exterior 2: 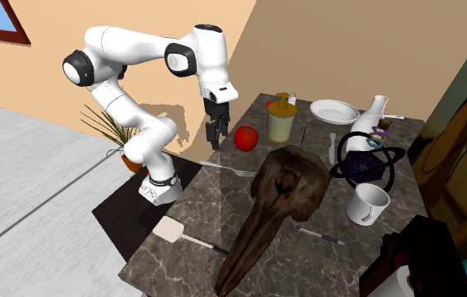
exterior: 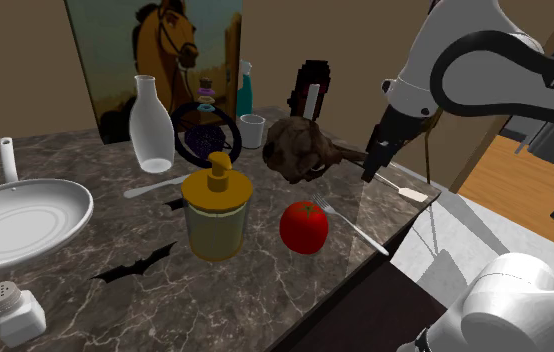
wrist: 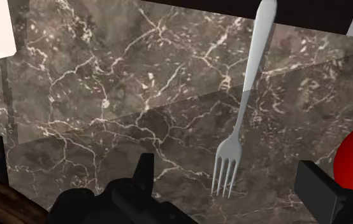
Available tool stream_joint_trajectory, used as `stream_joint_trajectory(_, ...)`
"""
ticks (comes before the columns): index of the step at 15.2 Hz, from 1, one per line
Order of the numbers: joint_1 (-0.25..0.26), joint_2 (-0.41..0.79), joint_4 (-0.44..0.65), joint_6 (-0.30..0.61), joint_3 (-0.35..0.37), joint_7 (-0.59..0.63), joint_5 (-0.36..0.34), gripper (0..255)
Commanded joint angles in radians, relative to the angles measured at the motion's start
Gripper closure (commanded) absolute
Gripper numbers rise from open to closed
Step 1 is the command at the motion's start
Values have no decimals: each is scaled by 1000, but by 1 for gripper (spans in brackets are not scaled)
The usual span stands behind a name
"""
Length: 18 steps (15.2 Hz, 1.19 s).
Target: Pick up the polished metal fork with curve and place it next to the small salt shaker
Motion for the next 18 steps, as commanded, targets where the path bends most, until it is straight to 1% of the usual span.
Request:
stream_joint_trajectory(1, 0, 0, 0, 0, 0, 0, 0, 0)
stream_joint_trajectory(6, -3, 93, -87, 165, 19, 81, 56, 0)
stream_joint_trajectory(10, -1, 195, -134, 305, 35, 139, 103, 0)
stream_joint_trajectory(16, 1, 227, -186, 389, 39, 141, 108, 0)
stream_joint_trajectory(18, 1, 244, -209, 429, 41, 141, 110, 0)
